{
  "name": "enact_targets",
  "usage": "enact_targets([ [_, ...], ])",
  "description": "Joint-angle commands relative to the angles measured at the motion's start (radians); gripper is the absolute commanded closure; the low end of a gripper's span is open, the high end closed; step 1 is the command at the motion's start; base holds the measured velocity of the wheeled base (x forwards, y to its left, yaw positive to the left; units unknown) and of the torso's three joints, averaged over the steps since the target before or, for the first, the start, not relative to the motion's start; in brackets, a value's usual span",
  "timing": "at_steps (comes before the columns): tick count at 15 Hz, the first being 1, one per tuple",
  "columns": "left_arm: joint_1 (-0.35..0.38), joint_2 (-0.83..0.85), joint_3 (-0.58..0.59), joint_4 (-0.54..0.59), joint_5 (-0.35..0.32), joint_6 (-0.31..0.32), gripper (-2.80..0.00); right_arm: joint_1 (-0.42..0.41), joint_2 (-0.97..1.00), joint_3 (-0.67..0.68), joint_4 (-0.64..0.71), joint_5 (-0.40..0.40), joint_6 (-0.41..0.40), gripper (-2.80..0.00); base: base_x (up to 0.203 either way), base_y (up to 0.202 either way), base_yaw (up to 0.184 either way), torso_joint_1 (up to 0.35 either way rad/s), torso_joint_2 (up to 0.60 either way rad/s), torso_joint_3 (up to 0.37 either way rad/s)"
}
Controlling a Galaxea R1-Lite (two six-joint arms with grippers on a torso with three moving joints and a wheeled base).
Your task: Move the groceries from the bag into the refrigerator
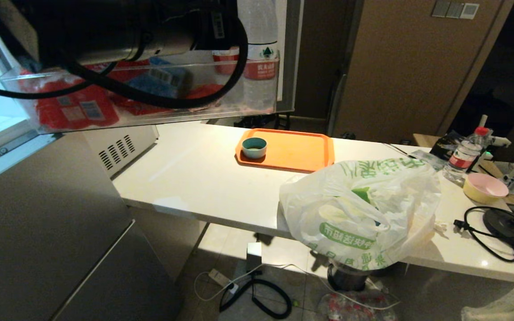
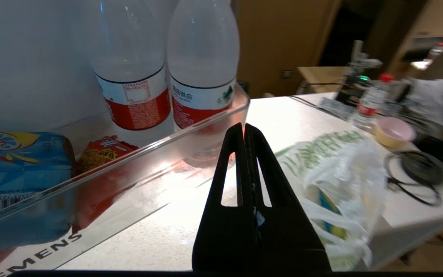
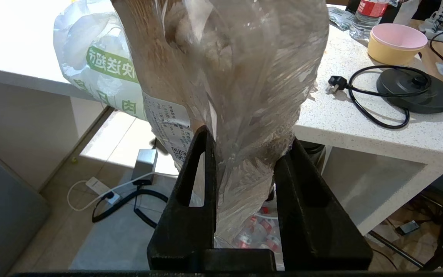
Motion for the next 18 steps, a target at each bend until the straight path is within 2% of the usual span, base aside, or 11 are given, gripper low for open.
enact_targets([
  [1, -0.008, 0.045, -0.029, 0.005, 0.055, 0.0, 0.0, 0.0, 0.002, 0.0, 0.0, 0.0, 0.001, 0.0, 0.0, 0.0, 0.0, 0.0, 0.0, 0.0],
  [4, -0.008, 0.078, -0.047, 0.002, 0.102, 0.003, 0.0, 0.0, 0.002, 0.0, 0.0, 0.0, 0.001, 0.0, 0.0, 0.0, 0.0, 0.0, 0.0, 0.0],
  [7, -0.008, 0.148, -0.135, -0.001, 0.145, 0.007, 0.0, 0.0, 0.002, 0.0, 0.0, 0.0, 0.001, 0.0, 0.0, 0.0, 0.0, 0.0, 0.0, 0.0],
  [12, -0.006, 0.194, -0.169, -0.017, 0.209, 0.084, 0.0, 0.0, 0.002, 0.0, 0.0, 0.0, 0.002, 0.0, 0.0, 0.0, 0.0, 0.0, 0.0, 0.0],
  [18, -0.001, 0.251, -0.169, -0.201, 0.243, 0.169, 0.0, 0.0, 0.002, 0.0, 0.0, 0.0, 0.005, 0.0, 0.0, 0.0, 0.0, 0.0, 0.0, 0.0],
])
